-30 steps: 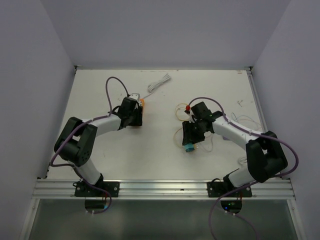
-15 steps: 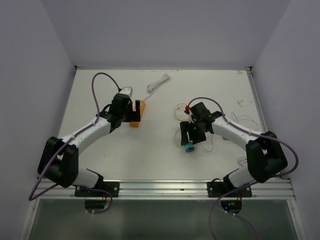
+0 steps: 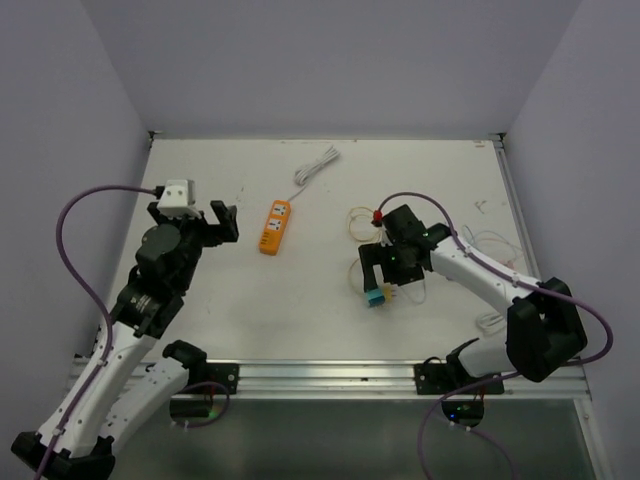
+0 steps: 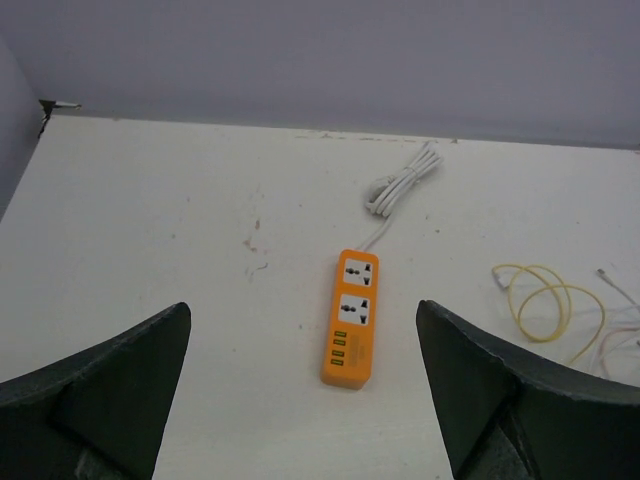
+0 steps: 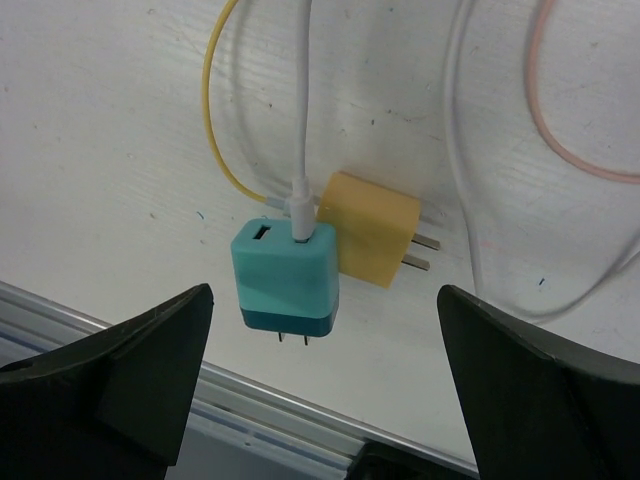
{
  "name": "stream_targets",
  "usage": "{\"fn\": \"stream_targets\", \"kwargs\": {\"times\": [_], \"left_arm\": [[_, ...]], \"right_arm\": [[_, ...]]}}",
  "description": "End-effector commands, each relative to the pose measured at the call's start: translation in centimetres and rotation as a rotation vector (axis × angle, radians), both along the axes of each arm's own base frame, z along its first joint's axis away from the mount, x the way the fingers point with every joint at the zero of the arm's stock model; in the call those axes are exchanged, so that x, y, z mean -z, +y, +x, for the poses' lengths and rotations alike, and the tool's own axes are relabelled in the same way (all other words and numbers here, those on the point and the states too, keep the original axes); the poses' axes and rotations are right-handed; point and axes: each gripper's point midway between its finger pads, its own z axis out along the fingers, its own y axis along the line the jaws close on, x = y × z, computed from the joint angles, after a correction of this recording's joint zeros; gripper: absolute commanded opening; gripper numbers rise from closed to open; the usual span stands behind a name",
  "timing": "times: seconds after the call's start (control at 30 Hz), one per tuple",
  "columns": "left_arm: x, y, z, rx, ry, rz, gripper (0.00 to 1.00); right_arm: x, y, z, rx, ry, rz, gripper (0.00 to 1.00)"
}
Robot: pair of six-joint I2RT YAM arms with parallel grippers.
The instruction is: Pull the plug off the socket
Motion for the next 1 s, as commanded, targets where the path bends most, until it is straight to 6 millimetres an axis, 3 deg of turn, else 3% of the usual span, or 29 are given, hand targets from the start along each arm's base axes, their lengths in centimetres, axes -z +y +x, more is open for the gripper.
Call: {"fn": "stream_targets", "kwargs": {"times": [0.0,0.13,0.33,0.57,0.7,0.83,0.87,0.93,0.97], "left_arm": [[2.8,2.8,-1.0,-0.092,0.026,0.112,0.98],[3.9,3.9,-1.9,-0.127,0.026,0.129,0.99],[4.2,3.5,-1.1,-0.120,0.034,0.134,0.99],[4.2,3.6,-1.1,-0.130,0.028,0.129,0.98],[4.0,3.7,-1.2,-0.133,0.018,0.127,0.98],[4.1,3.6,-1.1,-0.128,0.025,0.132,0.97],[4.3,3.5,-1.0,-0.126,0.030,0.134,0.97],[4.4,3.5,-1.0,-0.125,0.032,0.135,0.97],[4.4,3.5,-1.0,-0.126,0.033,0.134,0.97]], "right_arm": [[0.1,-0.8,-1.3,-0.014,0.022,-0.037,0.99],[0.9,-0.6,-1.8,-0.002,0.034,-0.031,0.99],[2.8,0.2,-2.0,-0.006,0.078,-0.029,0.99],[4.9,1.1,-1.1,-0.026,0.079,-0.060,0.91],[5.6,2.2,0.4,-0.034,0.043,-0.077,0.85],[5.6,4.0,2.7,-0.058,0.002,-0.105,0.68],[4.8,5.4,4.0,-0.071,-0.039,-0.088,0.65],[5.4,6.6,5.1,-0.088,-0.045,-0.093,0.59],[4.4,7.8,6.6,-0.087,-0.087,-0.081,0.58]]}}
